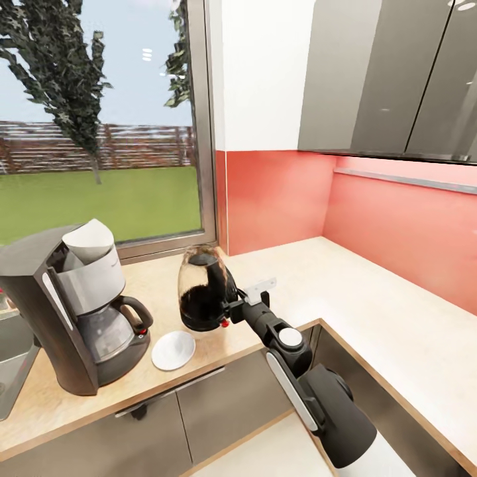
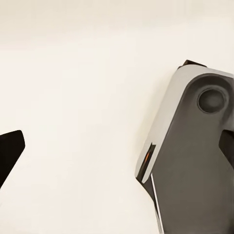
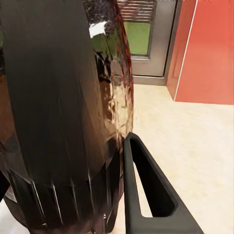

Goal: Set up a coffee station on the kitchen countertop: keep the coffee maker on the countertop, move the bottle of coffee from the kitchen shelf to the counter next to the coffee maker, place a paper coffee filter on top of the coffee maker, put the saucer next to the coffee maker with the coffee cup on the saucer, and place the electric kettle next to the coffee maker.

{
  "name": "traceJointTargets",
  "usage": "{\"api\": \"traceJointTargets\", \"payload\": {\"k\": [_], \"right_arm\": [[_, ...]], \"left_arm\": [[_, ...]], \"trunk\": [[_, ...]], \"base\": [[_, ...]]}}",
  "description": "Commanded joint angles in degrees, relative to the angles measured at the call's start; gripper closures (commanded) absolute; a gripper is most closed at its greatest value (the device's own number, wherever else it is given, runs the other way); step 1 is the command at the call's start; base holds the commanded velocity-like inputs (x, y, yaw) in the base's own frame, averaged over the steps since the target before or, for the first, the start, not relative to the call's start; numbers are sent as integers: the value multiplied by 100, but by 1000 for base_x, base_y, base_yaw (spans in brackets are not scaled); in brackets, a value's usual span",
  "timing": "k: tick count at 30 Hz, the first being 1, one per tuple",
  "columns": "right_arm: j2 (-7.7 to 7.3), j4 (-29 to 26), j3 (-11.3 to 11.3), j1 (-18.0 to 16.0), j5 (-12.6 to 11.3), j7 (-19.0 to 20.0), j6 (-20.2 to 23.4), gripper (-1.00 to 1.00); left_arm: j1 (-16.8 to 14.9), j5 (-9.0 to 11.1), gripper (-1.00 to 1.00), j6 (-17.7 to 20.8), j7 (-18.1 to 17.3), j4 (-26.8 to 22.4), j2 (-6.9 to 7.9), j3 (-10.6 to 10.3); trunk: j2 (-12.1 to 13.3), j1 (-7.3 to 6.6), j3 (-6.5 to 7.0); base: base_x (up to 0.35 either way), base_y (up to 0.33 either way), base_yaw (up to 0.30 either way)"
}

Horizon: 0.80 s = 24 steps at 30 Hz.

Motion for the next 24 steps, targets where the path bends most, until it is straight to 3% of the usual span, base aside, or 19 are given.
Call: {"api": "traceJointTargets", "payload": {"k": [1,12,24], "right_arm": [[-1,-10,8,-7,-51,-56,25,100],[-27,-22,-1,-7,-56,-59,18,100],[-54,-29,-9,-7,-50,-59,9,100]], "left_arm": [[-4,23,-100,-20,6,9,-1,-45],[-4,29,-100,-20,6,7,7,-43],[-4,30,-100,-35,6,6,7,-45]], "trunk": [[-8,2,-8],[-8,2,-59],[-8,2,-123]], "base": [[0,0,0],[3,0,101],[107,-13,130]]}}
